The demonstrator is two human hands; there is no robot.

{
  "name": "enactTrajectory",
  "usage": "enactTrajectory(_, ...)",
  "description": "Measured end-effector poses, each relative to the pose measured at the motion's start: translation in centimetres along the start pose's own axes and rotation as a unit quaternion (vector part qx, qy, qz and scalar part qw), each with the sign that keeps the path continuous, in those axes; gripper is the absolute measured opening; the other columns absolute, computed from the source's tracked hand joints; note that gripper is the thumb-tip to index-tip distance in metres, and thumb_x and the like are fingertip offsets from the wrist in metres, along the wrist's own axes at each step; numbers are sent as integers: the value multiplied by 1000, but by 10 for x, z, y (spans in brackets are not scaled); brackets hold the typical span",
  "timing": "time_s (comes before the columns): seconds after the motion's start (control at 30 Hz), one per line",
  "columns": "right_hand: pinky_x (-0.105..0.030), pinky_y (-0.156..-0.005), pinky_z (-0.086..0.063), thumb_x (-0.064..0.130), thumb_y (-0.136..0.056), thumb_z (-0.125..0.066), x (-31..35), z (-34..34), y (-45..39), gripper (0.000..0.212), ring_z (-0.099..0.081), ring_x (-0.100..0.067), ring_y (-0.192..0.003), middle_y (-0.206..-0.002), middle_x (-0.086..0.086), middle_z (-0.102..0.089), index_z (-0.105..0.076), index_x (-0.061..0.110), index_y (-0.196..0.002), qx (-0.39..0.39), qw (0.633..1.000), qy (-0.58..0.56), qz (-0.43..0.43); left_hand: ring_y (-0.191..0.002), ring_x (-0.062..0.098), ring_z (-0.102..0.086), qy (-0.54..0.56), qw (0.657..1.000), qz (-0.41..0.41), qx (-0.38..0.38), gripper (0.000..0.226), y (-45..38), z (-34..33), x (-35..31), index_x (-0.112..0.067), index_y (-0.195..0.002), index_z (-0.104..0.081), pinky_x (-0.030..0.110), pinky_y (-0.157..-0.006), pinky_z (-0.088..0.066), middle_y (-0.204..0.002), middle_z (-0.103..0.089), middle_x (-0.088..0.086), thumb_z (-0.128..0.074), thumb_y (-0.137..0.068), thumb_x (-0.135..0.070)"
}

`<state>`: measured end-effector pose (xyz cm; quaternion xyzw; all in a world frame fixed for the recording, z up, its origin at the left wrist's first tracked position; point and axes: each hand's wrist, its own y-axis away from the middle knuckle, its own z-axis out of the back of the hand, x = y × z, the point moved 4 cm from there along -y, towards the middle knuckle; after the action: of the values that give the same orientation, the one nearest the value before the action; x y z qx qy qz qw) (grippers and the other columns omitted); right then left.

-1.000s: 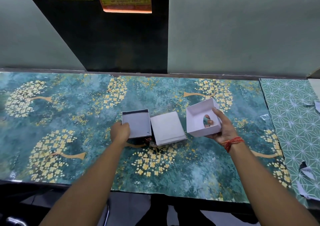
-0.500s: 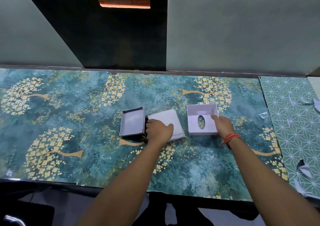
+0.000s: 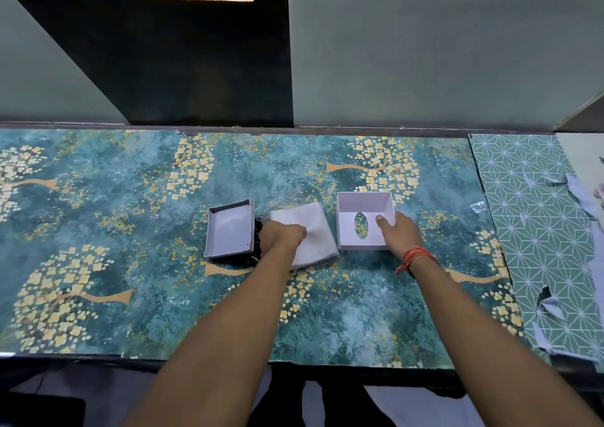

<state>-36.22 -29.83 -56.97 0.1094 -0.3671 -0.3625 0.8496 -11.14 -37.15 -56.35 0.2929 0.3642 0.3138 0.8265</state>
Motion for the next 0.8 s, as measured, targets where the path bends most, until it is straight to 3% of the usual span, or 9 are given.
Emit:
enactTrajectory(0.1, -42, -84, -51, 35, -96, -45, 0, 1, -1, 38, -61, -37, -101, -114, -19, -64, -60, 5, -114, 4, 1000, 8, 0, -98, 33, -67, 55, 997, -8, 51, 69, -3, -4, 0, 4, -121, -56, 37, -77, -58, -114, -66, 16, -83, -62, -19)
enactTrajectory(0.17, -38, -72, -47, 24, -98, -44, 2, 4, 1, 31, -60, -36, -92, -108, -21, -65, -60, 1, -109, -6, 1000, 2, 0, -92, 33, -67, 133, 986, -20, 104, 70, -4, -2, -2, 6, -123, -54, 39, -70, -60, -113, -66, 18, -81, -62, -14)
enactTrajectory(0.23, -32, -56, -36, 15, -97, -43, 3, 7, 3, 22, -54, -32, -77, -97, -22, -65, -59, -1, -99, -26, 1000, 0, -3, -85, 32, -66, 196, 966, -36, 165, 60, 0, 8, -6, 3, -121, -55, 35, -60, -58, -109, -68, 18, -78, -68, -13)
enactTrajectory(0.33, -29, -50, -28, 9, -95, -41, 14, 10, 11, 15, -49, -27, -67, -83, -15, -59, -55, 5, -88, -46, 999, -3, 17, -79, 30, -67, 309, 914, -51, 257, 34, 13, 38, -14, -9, -113, -59, 36, -55, -61, -95, -69, 13, -66, -80, -14)
enactTrajectory(0.43, -33, -55, -39, 8, -93, -41, 34, 1, 14, 18, -54, -30, -72, -83, -13, -59, -59, 5, -91, -28, 998, 1, 51, -83, 31, -69, 438, 838, -89, 313, 39, 15, 67, -16, -15, -104, -66, 46, -69, -60, -94, -73, 10, -70, -65, -14)
enactTrajectory(0.5, -40, -64, -51, 9, -92, -42, 48, -14, 19, 20, -59, -33, -77, -85, -13, -62, -61, 5, -96, 3, 997, 11, 74, -87, 31, -69, 461, 814, -115, 334, 40, 16, 72, -16, -15, -92, -77, 49, -87, -54, -95, -74, 10, -75, -52, -14)
enactTrajectory(0.57, -44, -69, -56, 10, -91, -44, 54, -32, 27, 19, -62, -34, -77, -84, -10, -62, -62, 8, -96, 40, 996, 17, 81, -96, 33, -66, 448, 813, -114, 354, 48, 20, 67, -13, -13, -95, -77, 54, -103, -42, -100, -73, 12, -81, -47, -18)
enactTrajectory(0.67, -35, -65, -46, 16, -90, -50, 50, -49, 36, 12, -57, -29, -75, -77, -8, -59, -60, 10, -86, 75, 994, 33, 75, -108, 38, -60, 395, 834, -88, 374, 68, 28, 52, -5, -8, -115, -64, 63, -110, -35, -113, -66, 18, -82, -50, -19)
enactTrajectory(0.8, -34, -74, -46, 41, -96, -49, 55, -19, 57, 35, -59, -25, -91, -97, -7, -64, -65, 10, -98, -73, 991, -85, 79, -96, 37, -64, 347, 860, -71, 367, 57, 36, 41, 2, -8, -107, -67, 55, -97, -46, -101, -69, 18, -79, -53, -20)
